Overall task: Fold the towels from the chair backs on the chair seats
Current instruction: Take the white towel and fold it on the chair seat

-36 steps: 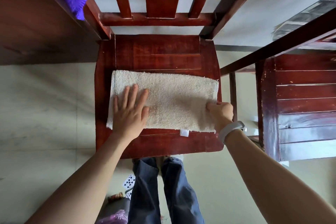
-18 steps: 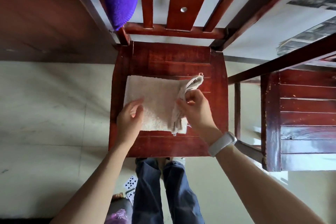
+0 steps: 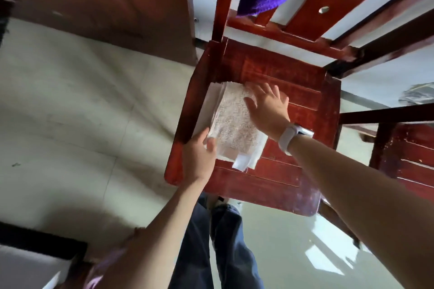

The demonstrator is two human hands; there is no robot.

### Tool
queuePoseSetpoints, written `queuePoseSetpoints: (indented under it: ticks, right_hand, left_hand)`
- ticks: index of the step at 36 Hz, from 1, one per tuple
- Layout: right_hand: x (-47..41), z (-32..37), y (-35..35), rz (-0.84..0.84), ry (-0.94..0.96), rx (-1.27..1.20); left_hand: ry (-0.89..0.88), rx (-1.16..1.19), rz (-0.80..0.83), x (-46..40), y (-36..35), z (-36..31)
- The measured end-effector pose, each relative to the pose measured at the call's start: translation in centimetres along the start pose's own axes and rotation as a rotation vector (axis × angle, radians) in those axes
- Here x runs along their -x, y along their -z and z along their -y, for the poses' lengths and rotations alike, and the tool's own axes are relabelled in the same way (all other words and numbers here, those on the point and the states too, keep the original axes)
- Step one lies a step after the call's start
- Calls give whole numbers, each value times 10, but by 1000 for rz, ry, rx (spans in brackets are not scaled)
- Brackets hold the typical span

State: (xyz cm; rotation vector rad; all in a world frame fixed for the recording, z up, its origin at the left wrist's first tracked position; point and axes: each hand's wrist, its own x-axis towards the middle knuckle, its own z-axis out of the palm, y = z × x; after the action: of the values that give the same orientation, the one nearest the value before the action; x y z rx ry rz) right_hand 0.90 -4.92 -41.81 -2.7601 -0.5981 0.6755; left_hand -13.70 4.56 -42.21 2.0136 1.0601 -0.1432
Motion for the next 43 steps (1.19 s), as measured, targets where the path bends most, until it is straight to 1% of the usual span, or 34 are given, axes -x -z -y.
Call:
queuePoseSetpoints:
  ticks: [3, 6, 9, 12, 16, 19, 21, 23, 25, 26, 27, 29, 32, 35, 37, 39, 42, 43]
  right_hand:
    - [-21, 5, 0, 56, -28, -19]
    - [-30, 16, 1, 49, -7, -33]
    - [-31, 28, -1, 3, 81, -54]
    - [-31, 37, -8, -47, 151, -22]
    - [-36, 40, -17, -77, 109, 28]
    - [-35, 39, -22, -91, 91, 119]
    - [-29, 40, -19, -161, 110, 124]
    - [-15, 43, -14, -265, 173, 120]
    - [2, 43, -16, -332, 251, 174]
    - [10, 43, -21, -326, 287, 214]
    - [19, 42, -26, -279, 301, 248]
    - [33, 39, -40, -154, 264, 280]
    - [39, 27, -56, -40, 184, 251]
    - [39, 14, -66, 10, 171, 285]
    - [36, 13, -69, -3, 188, 282]
    - [36, 12, -67, -34, 224, 215]
    - [43, 7, -57, -120, 307, 16]
    - [49, 5, -54, -160, 299, -45]
  left_hand:
    - [70, 164, -6, 0, 2, -1]
    - [129, 309, -8, 2, 5, 4]
    - [203, 361, -64, 1, 9, 11]
    - [264, 387, -51, -3, 11, 15]
    - [316, 360, 12, -15, 12, 17]
    - [253, 274, 29, -22, 11, 20]
    - [215, 207, 28, -26, 12, 21]
    - [171, 158, 26, -29, 12, 22]
    - [123, 118, 32, -30, 12, 22]
    - [104, 97, 38, -31, 11, 22]
    - [90, 78, 44, -31, 11, 22]
    - [72, 36, 56, -30, 10, 21]
    - [83, -14, 59, -31, 9, 21]
    - [62, -53, 100, -32, 8, 21]
    - [21, -66, 114, -34, 11, 18]
    - [-74, -103, 72, -37, 15, 13]
    - [-361, -204, -31, -41, 20, 0]
    - [-456, -249, -47, -44, 20, -5]
